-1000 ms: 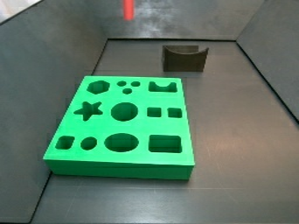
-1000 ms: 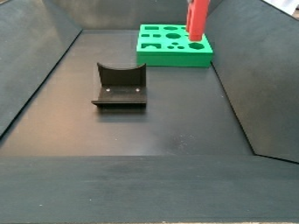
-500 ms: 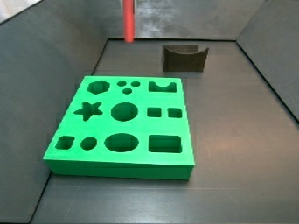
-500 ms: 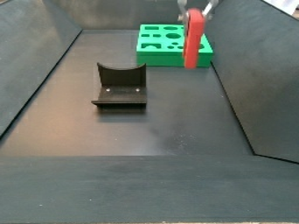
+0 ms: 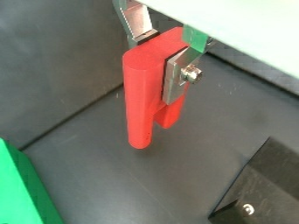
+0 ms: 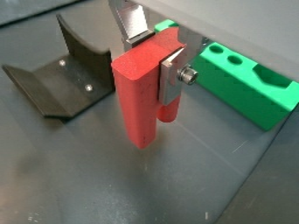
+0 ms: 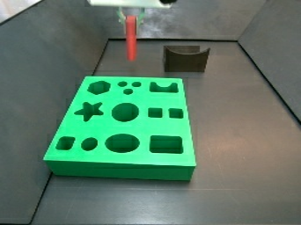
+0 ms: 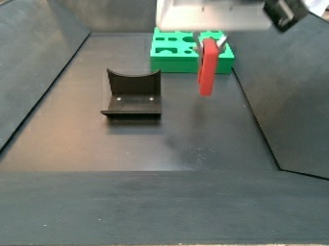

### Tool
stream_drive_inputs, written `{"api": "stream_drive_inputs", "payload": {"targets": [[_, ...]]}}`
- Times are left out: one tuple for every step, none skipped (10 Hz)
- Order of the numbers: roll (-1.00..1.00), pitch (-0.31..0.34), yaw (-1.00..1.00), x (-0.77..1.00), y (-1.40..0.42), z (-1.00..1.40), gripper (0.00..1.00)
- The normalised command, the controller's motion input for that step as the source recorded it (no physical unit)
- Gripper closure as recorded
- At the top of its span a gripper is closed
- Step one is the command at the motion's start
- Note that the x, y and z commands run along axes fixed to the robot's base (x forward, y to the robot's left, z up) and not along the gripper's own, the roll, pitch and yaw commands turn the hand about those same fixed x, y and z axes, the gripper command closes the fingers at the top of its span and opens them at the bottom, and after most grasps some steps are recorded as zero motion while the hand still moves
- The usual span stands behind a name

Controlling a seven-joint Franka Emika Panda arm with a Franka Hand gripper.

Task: Pick up the square-circle object. Move up. Rotate the square-circle object. Move to above the board. Insert the square-circle object.
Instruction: Rotate the square-circle object.

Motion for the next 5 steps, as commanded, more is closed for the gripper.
{"api": "stream_drive_inputs", "payload": {"targets": [[-0.15, -0.082, -0.03, 0.01, 0.02, -0.79, 1.00], [-0.15, -0.079, -0.03, 0.01, 0.02, -0.63, 1.00], [-0.16, -0.077, -0.03, 0.02, 0.02, -0.42, 1.00], [-0.16, -0.073, -0.03, 0.02, 0.02, -0.27, 1.00], [-0.16, -0.056, -0.03, 0.01, 0.02, -0.20, 1.00]]}}
